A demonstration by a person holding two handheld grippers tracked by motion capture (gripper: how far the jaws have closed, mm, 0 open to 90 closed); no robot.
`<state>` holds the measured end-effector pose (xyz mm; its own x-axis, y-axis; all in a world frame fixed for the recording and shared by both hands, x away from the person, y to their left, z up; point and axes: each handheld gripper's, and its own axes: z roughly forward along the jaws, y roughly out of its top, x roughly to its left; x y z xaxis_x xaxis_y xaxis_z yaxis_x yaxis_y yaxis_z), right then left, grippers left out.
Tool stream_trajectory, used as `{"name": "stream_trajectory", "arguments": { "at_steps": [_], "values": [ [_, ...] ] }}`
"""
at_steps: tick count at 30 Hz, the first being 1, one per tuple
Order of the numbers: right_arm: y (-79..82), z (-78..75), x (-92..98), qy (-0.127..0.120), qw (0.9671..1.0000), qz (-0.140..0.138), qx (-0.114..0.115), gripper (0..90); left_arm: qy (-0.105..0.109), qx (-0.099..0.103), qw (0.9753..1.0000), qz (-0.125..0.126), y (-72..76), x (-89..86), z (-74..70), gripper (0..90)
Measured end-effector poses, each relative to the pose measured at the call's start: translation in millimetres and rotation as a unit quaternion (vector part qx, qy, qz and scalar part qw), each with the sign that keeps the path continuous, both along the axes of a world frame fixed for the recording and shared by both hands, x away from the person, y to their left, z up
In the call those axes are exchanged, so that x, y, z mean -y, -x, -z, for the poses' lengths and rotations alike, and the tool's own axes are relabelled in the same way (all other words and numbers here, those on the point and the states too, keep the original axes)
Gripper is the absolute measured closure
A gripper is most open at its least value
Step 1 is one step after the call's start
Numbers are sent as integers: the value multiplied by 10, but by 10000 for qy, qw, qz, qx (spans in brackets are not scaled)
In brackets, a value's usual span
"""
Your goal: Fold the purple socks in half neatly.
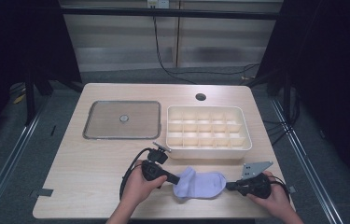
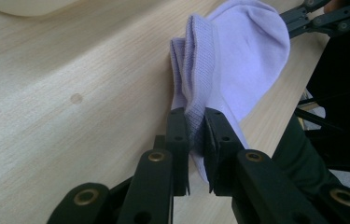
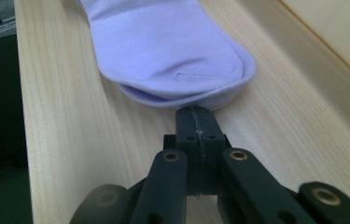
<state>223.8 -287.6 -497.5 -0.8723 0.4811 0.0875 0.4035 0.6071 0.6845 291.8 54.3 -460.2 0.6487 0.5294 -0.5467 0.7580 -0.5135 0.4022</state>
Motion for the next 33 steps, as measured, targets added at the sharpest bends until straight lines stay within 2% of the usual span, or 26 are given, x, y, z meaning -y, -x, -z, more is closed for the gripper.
{"name": "stream_trajectory", "arguments": {
  "at_steps": [11, 14, 19, 26, 27, 30, 31, 33],
  "values": [
    [-6, 1, -14, 24, 10000, -47, 31, 900, 61, -22, 10000, 7, 8, 49, -71, 813],
    [-6, 0, -21, 11, 10000, -16, 33, 900, 78, 25, 9999, 108, 1, 61, -98, 813],
    [-5, -1, -34, 15, 10000, -25, 28, 900, 50, 16, 10000, 75, -3, 97, -135, 813],
    [-5, 0, -46, 33, 10000, -25, 61, 900, 137, -10, 9998, 122, -19, 135, -156, 812],
    [-6, -1, -48, 31, 10000, -22, 74, 900, 165, -24, 9999, 36, -10, 151, -155, 813],
    [-3, 2, -48, 16, 10000, 2, 55, 900, 110, -33, 9998, 143, -19, 152, -162, 813],
    [-2, 4, -44, -12, 10000, 16, 16, 900, 160, -57, 9998, 63, -15, 157, -160, 813],
    [-10, 11, -32, -56, 10000, 14, -5, 900, 120, -24, 9998, 128, -30, 139, -160, 813]
  ]
}}
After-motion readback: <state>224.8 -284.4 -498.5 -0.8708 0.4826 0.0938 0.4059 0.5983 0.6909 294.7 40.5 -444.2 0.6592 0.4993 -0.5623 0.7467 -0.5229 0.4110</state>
